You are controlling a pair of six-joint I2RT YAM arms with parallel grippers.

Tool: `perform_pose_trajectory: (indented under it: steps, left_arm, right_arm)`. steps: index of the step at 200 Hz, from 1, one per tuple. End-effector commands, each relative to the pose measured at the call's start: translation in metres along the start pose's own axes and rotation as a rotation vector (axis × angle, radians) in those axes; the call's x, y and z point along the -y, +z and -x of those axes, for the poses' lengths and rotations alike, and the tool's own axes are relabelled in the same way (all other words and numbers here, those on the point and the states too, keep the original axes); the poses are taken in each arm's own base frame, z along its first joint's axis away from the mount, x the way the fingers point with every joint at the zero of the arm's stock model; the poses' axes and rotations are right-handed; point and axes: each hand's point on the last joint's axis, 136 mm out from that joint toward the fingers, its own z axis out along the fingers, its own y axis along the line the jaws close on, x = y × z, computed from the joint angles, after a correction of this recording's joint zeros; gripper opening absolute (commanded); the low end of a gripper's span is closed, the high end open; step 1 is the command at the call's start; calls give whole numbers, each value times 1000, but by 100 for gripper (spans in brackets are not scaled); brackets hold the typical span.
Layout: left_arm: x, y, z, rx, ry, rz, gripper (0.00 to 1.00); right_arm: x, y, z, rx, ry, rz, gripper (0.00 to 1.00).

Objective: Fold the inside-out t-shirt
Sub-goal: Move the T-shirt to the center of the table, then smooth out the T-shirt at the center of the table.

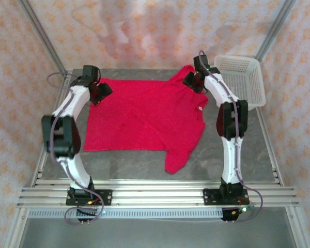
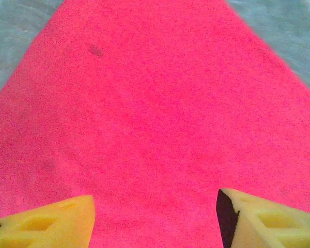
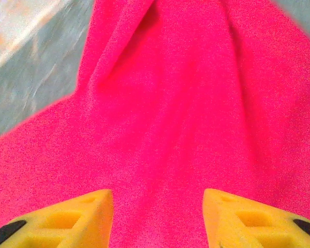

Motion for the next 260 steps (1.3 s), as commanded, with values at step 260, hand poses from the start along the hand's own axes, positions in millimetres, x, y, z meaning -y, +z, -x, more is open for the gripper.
perform_pose_trajectory:
  steps: [260]
  left_arm:
    - [-101, -16, -133, -95, -86, 68, 64]
  right_arm:
    - [114, -79, -307, -216, 27, 60, 46]
